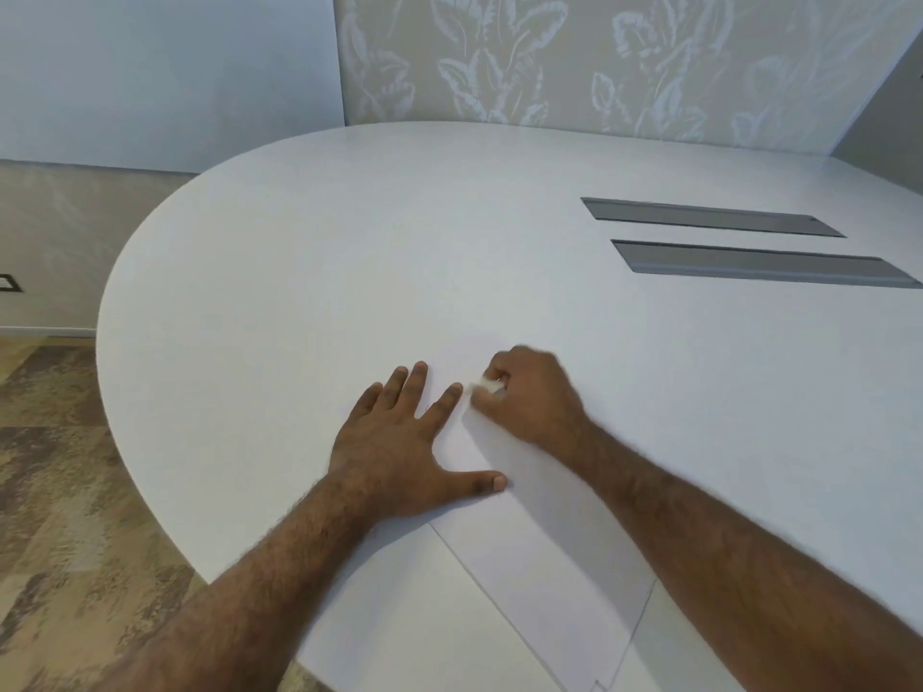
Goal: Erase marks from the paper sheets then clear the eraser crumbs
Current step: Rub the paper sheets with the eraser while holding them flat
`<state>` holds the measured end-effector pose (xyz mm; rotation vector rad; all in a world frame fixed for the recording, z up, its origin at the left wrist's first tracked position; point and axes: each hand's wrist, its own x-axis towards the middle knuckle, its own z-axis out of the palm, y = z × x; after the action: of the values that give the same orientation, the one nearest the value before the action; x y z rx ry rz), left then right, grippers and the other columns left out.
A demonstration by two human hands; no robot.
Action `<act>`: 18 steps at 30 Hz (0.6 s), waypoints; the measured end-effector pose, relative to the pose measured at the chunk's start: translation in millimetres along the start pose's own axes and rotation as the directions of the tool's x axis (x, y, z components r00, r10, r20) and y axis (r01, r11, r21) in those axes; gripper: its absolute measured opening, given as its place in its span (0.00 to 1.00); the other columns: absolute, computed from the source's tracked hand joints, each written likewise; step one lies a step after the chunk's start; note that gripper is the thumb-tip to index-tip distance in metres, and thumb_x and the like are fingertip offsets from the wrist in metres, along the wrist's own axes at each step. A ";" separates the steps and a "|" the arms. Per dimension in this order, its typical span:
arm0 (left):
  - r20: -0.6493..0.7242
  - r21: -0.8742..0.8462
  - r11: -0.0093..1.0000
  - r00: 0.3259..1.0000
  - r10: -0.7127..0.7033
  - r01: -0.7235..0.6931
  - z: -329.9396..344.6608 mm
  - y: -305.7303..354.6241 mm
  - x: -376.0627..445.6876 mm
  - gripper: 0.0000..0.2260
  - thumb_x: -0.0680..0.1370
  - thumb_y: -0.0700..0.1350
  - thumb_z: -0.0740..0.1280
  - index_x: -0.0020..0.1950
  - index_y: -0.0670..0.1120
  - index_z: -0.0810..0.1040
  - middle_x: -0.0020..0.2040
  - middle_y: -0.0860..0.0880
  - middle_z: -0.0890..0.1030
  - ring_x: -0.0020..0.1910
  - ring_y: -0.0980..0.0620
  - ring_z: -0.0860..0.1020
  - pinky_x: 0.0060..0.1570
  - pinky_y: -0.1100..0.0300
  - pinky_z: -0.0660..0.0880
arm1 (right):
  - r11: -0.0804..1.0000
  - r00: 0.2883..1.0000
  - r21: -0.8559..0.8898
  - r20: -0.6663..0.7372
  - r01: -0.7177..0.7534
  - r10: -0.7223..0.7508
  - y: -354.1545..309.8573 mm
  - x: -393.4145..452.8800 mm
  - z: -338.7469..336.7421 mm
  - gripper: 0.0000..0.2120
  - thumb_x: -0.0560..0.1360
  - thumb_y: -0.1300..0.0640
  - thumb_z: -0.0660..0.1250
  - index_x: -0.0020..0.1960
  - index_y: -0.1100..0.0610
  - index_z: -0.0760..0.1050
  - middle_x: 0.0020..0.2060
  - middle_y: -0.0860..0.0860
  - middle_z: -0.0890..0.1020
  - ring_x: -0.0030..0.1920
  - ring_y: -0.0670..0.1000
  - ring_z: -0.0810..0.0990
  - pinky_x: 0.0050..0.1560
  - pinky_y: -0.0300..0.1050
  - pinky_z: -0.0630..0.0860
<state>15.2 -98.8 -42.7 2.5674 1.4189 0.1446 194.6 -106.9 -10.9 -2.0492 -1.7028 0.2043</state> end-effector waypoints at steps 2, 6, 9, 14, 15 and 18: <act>0.017 0.006 1.000 1.000 0.002 -0.002 0.8 0.4 -1.3 0.55 0.56 0.88 0.42 0.78 0.65 0.39 0.80 0.54 0.35 0.78 0.54 0.35 0.75 0.53 0.35 | 0.996 0.997 -0.053 -0.034 -0.065 0.064 6.0 8.8 -8.4 0.11 0.68 0.47 0.69 0.45 0.53 0.80 0.46 0.50 0.81 0.49 0.53 0.79 0.47 0.46 0.76; -0.001 0.005 1.000 1.000 -0.003 0.003 0.2 -1.1 -2.5 0.55 0.56 0.88 0.42 0.78 0.65 0.39 0.80 0.54 0.35 0.79 0.55 0.35 0.76 0.52 0.36 | 1.000 0.998 0.018 0.060 0.021 -0.022 -2.5 -4.2 2.9 0.10 0.66 0.46 0.68 0.41 0.51 0.79 0.40 0.47 0.81 0.44 0.51 0.80 0.43 0.46 0.77; 0.001 -0.003 1.000 1.000 0.000 0.000 0.7 0.7 -0.7 0.55 0.56 0.88 0.42 0.78 0.65 0.39 0.80 0.54 0.35 0.78 0.55 0.34 0.76 0.53 0.35 | 0.992 0.992 -0.012 -0.002 -0.123 0.123 11.4 14.2 -11.2 0.10 0.67 0.47 0.69 0.42 0.52 0.80 0.44 0.49 0.83 0.47 0.52 0.80 0.48 0.46 0.78; -0.018 -0.011 1.000 1.000 0.005 -0.005 2.5 -1.6 -3.1 0.56 0.56 0.88 0.43 0.79 0.62 0.39 0.80 0.54 0.35 0.79 0.55 0.35 0.76 0.52 0.36 | 0.970 0.989 0.196 0.012 -0.145 0.145 22.9 3.5 -15.6 0.09 0.69 0.46 0.72 0.39 0.51 0.80 0.36 0.44 0.82 0.39 0.43 0.79 0.36 0.28 0.69; -0.027 -0.020 1.000 1.000 0.004 -0.005 2.5 -1.2 -3.0 0.57 0.56 0.87 0.43 0.80 0.60 0.39 0.80 0.54 0.35 0.79 0.55 0.35 0.77 0.52 0.36 | 0.958 0.990 0.249 0.033 -0.140 0.136 23.2 -4.6 -14.3 0.08 0.69 0.45 0.72 0.39 0.50 0.80 0.35 0.43 0.82 0.36 0.40 0.78 0.33 0.26 0.69; -0.028 -0.028 1.000 1.000 0.009 -0.010 1.7 -2.0 -4.2 0.56 0.61 0.85 0.44 0.81 0.54 0.38 0.80 0.55 0.35 0.79 0.56 0.36 0.77 0.53 0.37 | 0.910 0.986 0.385 0.119 -0.151 0.114 30.2 -20.5 -15.6 0.02 0.69 0.47 0.71 0.41 0.44 0.79 0.33 0.42 0.81 0.31 0.38 0.76 0.30 0.26 0.69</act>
<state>11.7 -101.5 -44.8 2.5594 1.4043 0.2008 223.2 -134.3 -14.0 -1.8717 -1.4307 0.6440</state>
